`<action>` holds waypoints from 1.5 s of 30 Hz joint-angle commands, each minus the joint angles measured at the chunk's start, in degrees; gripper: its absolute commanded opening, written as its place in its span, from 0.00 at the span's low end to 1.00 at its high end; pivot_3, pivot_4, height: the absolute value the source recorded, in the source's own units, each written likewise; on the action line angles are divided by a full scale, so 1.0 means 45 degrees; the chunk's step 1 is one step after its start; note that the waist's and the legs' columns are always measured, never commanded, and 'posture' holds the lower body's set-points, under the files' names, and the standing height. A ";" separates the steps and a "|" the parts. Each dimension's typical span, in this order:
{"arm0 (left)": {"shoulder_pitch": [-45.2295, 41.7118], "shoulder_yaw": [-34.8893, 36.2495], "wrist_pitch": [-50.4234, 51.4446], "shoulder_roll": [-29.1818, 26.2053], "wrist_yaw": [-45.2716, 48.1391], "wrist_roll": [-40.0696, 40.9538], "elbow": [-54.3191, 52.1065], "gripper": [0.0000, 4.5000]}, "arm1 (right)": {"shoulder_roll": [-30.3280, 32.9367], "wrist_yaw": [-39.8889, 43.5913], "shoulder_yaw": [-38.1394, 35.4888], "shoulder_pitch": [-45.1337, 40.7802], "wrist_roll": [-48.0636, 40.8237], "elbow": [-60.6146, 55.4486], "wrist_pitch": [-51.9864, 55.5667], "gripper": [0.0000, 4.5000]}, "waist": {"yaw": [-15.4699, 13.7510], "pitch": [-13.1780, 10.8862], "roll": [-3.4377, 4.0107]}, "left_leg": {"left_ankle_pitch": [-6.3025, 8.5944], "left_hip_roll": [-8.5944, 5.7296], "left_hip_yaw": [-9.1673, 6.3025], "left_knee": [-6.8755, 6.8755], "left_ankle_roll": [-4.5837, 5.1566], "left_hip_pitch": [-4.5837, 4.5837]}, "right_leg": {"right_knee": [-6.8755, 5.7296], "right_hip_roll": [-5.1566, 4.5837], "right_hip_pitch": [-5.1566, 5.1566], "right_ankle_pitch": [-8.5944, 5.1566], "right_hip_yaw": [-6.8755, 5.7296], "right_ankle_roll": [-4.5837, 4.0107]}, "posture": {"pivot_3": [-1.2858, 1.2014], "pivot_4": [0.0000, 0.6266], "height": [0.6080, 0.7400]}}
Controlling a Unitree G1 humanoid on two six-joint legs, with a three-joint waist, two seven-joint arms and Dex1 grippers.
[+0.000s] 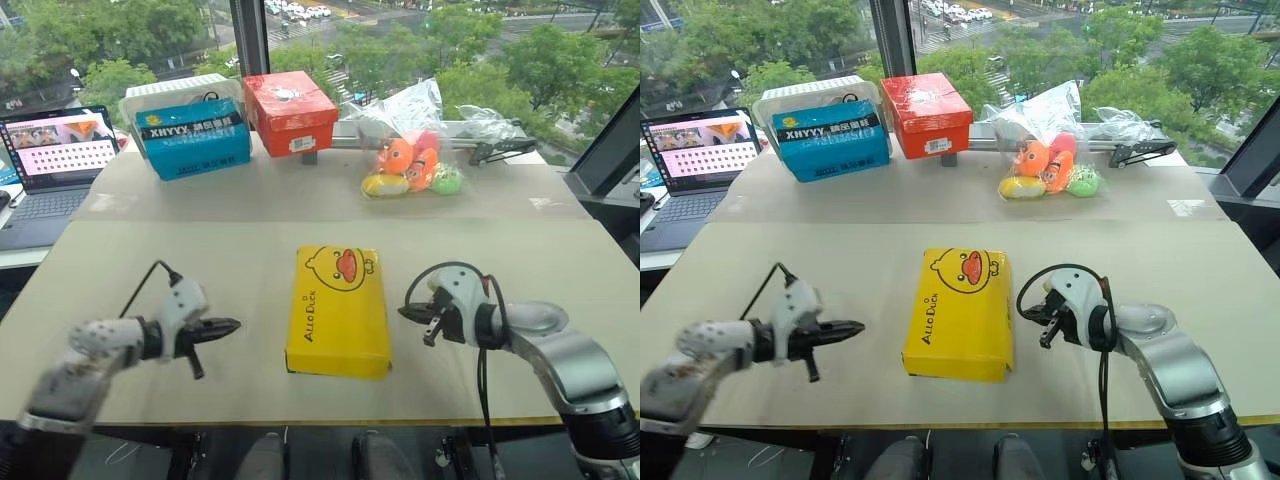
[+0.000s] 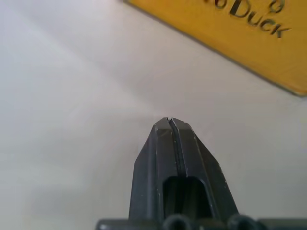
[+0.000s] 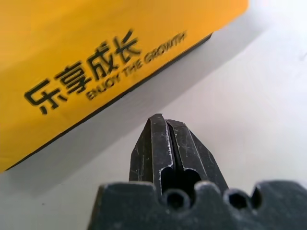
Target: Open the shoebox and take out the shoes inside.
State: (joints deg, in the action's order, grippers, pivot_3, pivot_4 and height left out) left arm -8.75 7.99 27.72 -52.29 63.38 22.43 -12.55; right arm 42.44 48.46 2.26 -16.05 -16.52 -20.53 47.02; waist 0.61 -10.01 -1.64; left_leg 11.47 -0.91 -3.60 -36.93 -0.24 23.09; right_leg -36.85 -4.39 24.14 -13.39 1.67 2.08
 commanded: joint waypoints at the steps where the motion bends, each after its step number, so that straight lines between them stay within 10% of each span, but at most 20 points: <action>1: -0.1138 0.0884 0.0125 -0.0827 0.0985 0.1037 -0.0125 0.29 | 0.0100 0.0199 -0.0074 -0.0305 -0.0076 0.0376 -0.0748 0.00 | 0.0029 0.0000 0.0001 | 0.0000 -0.0001 0.0005 0.0000 0.0000 0.0004 | 0.0006 -0.0002 0.0000 0.0001 0.0002 0.0002 | 0.52 0.24 1.00; 10: -0.3596 0.1742 0.3360 -0.4033 0.2722 0.3978 -0.1402 0.97 | 0.0800 0.1124 0.0386 0.0411 0.0156 0.0182 -0.1986 0.00 | 0.0162 -0.0051 -0.0055 | 0.0015 0.0011 0.0053 0.0005 0.0023 0.0017 | 0.0003 0.0009 0.0026 -0.0004 0.0044 0.0020 | 0.52 0.24 1.00; 23: -0.4792 0.1502 0.4905 -0.6123 0.3604 0.5238 -0.1987 0.99 | -0.1633 0.1869 0.2359 -0.0605 0.0577 0.2820 -0.4658 0.00 | 0.0597 -0.0079 -0.0119 | 0.0017 0.0160 0.0156 -0.0003 0.0019 -0.0076 | -0.0024 0.0171 -0.0001 0.0026 0.0147 -0.0019 | 0.52 0.24 1.00; 35: -0.2048 0.4438 0.5460 -0.7271 0.5645 0.4684 -0.1742 0.99 | -0.2371 0.2534 0.0272 -0.4373 -0.4047 0.1140 -0.0483 0.00 | 0.0658 -0.0146 -0.0076 | 0.0024 0.0207 0.0157 0.0016 0.0013 -0.0059 | -0.0049 0.0228 0.0056 0.0022 0.0157 -0.0074 | 0.52 0.24 1.00; 45: -0.1266 0.6830 0.6478 -0.7290 0.5754 0.4861 -0.2319 0.99 | -0.7165 0.0568 0.3635 -0.9612 -0.1680 0.4964 -0.1985 0.00 | 0.0810 -0.0159 -0.0062 | 0.0024 0.0229 0.0172 0.0018 0.0011 -0.0067 | -0.0060 0.0247 0.0082 0.0038 0.0164 -0.0101 | 0.52 0.24 1.00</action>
State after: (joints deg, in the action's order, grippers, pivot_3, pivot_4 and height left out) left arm -13.76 35.48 55.64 -84.05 89.03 43.27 -22.49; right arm 11.97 52.44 16.44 -57.30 -27.52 -1.17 42.76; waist 4.26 -10.72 -1.92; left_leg 11.58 0.13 -2.85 -36.84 -0.19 22.83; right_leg -37.13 -3.24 24.56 -13.21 2.40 1.62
